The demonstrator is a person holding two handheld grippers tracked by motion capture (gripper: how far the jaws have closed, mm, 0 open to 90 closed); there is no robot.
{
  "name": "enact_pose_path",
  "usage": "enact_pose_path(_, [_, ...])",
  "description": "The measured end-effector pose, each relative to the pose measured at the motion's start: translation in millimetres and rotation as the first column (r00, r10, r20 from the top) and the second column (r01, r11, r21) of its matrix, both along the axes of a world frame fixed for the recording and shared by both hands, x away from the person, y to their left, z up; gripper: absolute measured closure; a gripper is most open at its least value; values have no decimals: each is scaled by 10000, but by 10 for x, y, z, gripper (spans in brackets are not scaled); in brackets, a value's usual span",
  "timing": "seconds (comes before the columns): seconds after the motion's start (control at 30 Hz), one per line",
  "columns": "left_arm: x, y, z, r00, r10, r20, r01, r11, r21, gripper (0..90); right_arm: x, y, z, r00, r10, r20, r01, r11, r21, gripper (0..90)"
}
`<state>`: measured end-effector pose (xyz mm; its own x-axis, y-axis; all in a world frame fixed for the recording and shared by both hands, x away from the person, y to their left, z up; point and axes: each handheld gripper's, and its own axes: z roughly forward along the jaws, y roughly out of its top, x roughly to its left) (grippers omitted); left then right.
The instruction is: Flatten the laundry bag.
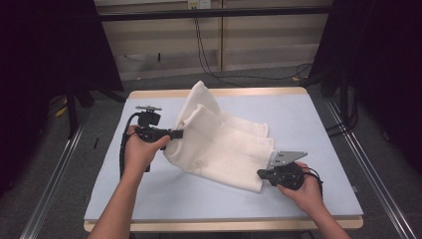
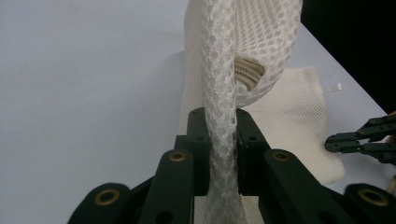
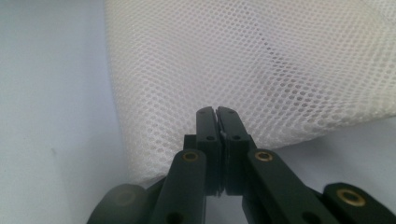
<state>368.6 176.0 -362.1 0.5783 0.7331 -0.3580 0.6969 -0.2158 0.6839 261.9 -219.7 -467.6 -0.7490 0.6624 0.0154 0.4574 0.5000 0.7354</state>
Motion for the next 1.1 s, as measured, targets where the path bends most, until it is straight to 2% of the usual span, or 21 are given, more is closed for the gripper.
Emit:
enact_pose_path(0.07, [24,86,-10,9998,190,-21,-189,9996,229,788,-1,-8,0,10000,-17,21,17,10000,3,885])
enact_pose_path(0.1, [44,169,-41,9996,273,-125,-271,9995,158,779,-2,-9,1,10000,-30,20,30,10000,-8,883])
enact_pose_path(0.2, [53,236,-66,9989,459,-77,-458,9989,86,737,-6,-10,3,10000,-65,42,65,10000,-7,882])
enact_pose_path(0.23, [56,277,-81,9982,600,41,-600,9982,-9,699,-14,-14,7,9999,-127,-3,127,9999,11,881])
enact_pose_path(0.27, [60,317,-86,9978,634,194,-635,9980,64,699,-14,-14,7,9999,-127,-3,127,9999,11,881])
enact_pose_path(0.3, [63,387,-84,9963,807,306,-807,9967,-20,619,-14,-18,6,9999,-126,16,126,9999,40,880])
enact_pose_path(0.4, [63,449,-76,9952,869,449,-873,9962,48,528,-12,-17,6,9998,-179,37,178,9998,47,878])
enact_pose_path(0.43, [60,520,-74,9944,933,503,-943,9954,191,497,-7,-15,5,9998,-195,15,195,9998,50,875])
enact_pose_path(0.53, [50,602,-86,9929,1096,467,-1109,9935,267,476,2,-13,6,9999,-160,5,160,9999,65,875])
enact_pose_path(0.57, [33,702,-109,9915,1232,416,-1240,9921,174,457,8,-11,9,9999,-161,-27,161,9998,73,872])
enact_pose_path(0.67, [13,761,-124,9909,1270,435,-1279,9916,197,430,12,-11,10,9996,-261,-48,261,9996,81,870])
enact_pose_path(0.7, [0,773,-132,9907,1280,472,-1291,9914,207,412,23,-14,10,9998,-192,-113,193,9997,134,868])
enact_pose_path(0.77, [-45,751,-154,9950,916,393,-925,9954,229,421,30,-20,18,9994,-279,-191,283,9994,214,861])
enact_pose_path(0.87, [-81,696,-186,9970,662,401,-671,9975,224,425,32,-27,29,9991,-399,-157,403,9988,265,845])
enact_pose_path(0.93, [-128,602,-266,9986,330,412,-343,9989,310,434,35,-55,52,9982,-569,-166,575,9976,381,800])
enact_pose_path(1.0, [-139,578,-292,9988,256,421,-268,9992,287,445,36,-77,69,9976,-660,-207,669,9966,474,766])
enact_pose_path(1.03, [-173,506,-362,9990,91,427,-101,9997,218,453,45,-121,98,9953,-919,-296,939,9929,732,718])
enact_pose_path(1.07, [-173,506,-362,9990,91,427,-101,9997,218,471,45,-121,98,9953,-919,-296,939,9929,732,718])
enact_pose_path(1.1, [-210,426,-432,9992,-95,397,87,9998,193,480,57,-159,124,9913,-1281,-299,1302,9880,836,631])
